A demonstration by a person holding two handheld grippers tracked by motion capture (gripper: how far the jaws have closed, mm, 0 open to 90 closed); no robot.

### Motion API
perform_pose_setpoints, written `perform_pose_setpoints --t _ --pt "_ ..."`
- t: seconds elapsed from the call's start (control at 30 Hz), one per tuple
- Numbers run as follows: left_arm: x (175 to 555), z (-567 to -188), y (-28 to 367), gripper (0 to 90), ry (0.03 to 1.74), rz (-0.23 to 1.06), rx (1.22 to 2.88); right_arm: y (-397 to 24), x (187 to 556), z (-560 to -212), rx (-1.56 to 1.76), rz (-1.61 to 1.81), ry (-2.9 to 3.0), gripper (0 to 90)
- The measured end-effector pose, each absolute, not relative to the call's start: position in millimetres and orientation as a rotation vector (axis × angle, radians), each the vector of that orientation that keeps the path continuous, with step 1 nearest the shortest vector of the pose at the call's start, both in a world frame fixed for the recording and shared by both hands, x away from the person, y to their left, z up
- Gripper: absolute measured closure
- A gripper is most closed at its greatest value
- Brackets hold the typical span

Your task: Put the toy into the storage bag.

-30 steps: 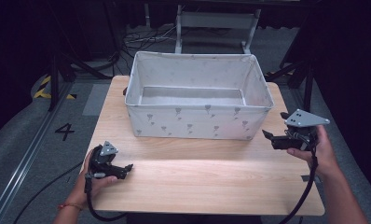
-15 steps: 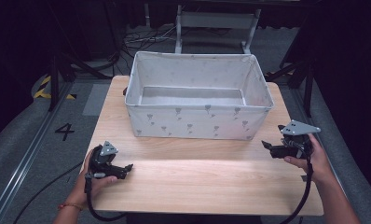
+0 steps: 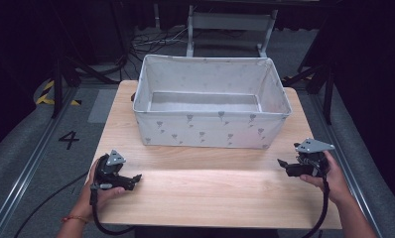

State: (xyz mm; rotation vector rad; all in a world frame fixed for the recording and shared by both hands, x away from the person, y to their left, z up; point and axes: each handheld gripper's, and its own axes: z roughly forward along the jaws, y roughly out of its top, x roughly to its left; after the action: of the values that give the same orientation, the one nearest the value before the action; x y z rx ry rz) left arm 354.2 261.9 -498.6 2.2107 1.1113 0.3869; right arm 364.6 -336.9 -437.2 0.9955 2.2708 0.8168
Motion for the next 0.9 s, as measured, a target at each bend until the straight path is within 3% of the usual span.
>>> perform_pose_setpoints --t 0.9 --pt "354.8 -498.8 261.9 0.2 1.11 0.383 2.208 -388.4 329.3 -496.3 1.287 0.909 2.208 18.4"
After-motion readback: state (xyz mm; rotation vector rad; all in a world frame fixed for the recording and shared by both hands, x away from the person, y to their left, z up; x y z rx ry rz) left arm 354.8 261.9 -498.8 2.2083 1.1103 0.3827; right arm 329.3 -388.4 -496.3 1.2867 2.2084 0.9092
